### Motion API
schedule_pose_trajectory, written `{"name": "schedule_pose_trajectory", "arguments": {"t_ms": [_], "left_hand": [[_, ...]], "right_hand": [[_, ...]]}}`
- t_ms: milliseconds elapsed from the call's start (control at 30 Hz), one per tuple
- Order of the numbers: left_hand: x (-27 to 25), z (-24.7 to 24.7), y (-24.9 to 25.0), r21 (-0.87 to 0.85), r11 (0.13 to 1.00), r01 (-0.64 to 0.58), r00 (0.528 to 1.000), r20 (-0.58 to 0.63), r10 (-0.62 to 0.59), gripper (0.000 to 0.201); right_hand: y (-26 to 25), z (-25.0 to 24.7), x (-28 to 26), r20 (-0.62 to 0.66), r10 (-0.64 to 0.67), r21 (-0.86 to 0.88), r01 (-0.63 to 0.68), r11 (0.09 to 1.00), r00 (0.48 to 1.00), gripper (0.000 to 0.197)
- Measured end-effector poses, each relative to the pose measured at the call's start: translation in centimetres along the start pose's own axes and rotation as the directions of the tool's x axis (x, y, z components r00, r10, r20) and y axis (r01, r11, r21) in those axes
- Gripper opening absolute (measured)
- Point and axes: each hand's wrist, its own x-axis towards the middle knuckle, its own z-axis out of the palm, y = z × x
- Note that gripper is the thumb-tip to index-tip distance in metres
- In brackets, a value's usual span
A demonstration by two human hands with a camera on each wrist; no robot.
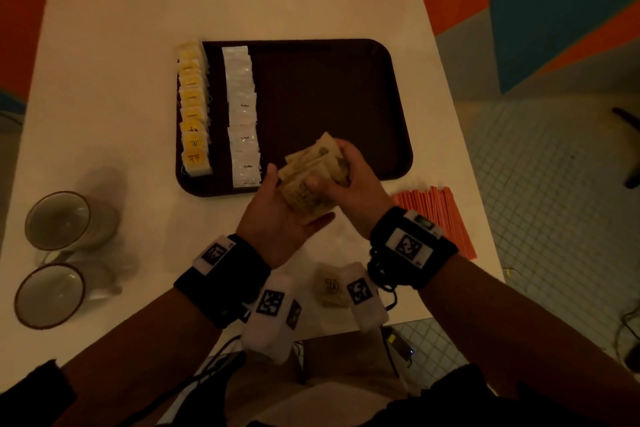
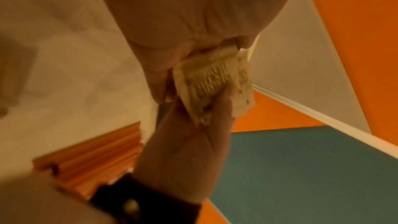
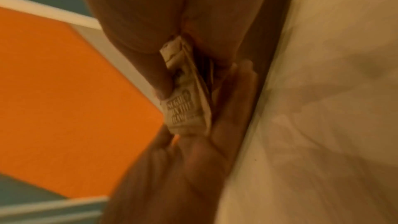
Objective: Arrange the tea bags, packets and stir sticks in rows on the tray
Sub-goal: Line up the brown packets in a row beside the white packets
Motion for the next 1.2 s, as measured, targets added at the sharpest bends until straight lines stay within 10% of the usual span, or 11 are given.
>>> {"name": "schedule_pose_trajectory", "arguments": {"t_ms": [367, 500, 700, 867, 1033, 1100, 1200], "left_hand": [[-0.5, -0.8, 1.3, -0.105, 0.994, -0.005, 1.000, -0.022, 0.003, 0.041], [-1.3, -2.7, 2.9, -0.033, 0.998, 0.060, 0.998, 0.003, -0.060, 0.055], [-1.7, -2.6, 5.1, 0.179, 0.958, 0.222, 0.971, 0.052, -0.235, 0.076], [-1.8, -1.9, 4.8, 0.209, 0.955, 0.213, 0.972, 0.052, -0.228, 0.074], [-1.7, -1.5, 3.9, 0.130, 0.971, 0.200, 0.980, -0.009, -0.200, 0.075], [-1.6, -1.3, 4.0, 0.092, 0.971, 0.220, 0.976, -0.019, -0.219, 0.079], [-1.7, -1.4, 4.2, 0.093, 0.979, 0.182, 0.983, -0.014, -0.181, 0.088]], "right_hand": [[1.7, 5.0, -0.9, 0.021, -0.293, -0.464, 0.270, 0.844, 0.956, 0.045], [-0.4, 3.5, -0.6, 0.164, -0.073, -0.376, 0.131, 0.917, 0.984, 0.044], [-3.1, 3.8, -0.2, 0.453, 0.113, -0.494, 0.144, 0.857, 0.884, 0.050], [-2.2, 4.2, 0.4, 0.326, -0.135, -0.893, 0.352, 0.281, 0.936, 0.050], [-0.7, 5.5, 0.0, 0.342, -0.281, -0.836, 0.427, 0.345, 0.897, 0.042], [-0.4, 5.8, -0.4, 0.284, -0.206, -0.797, 0.351, 0.492, 0.936, 0.032], [-0.7, 5.5, 0.0, 0.265, -0.146, -0.835, 0.302, 0.459, 0.953, 0.034]]}}
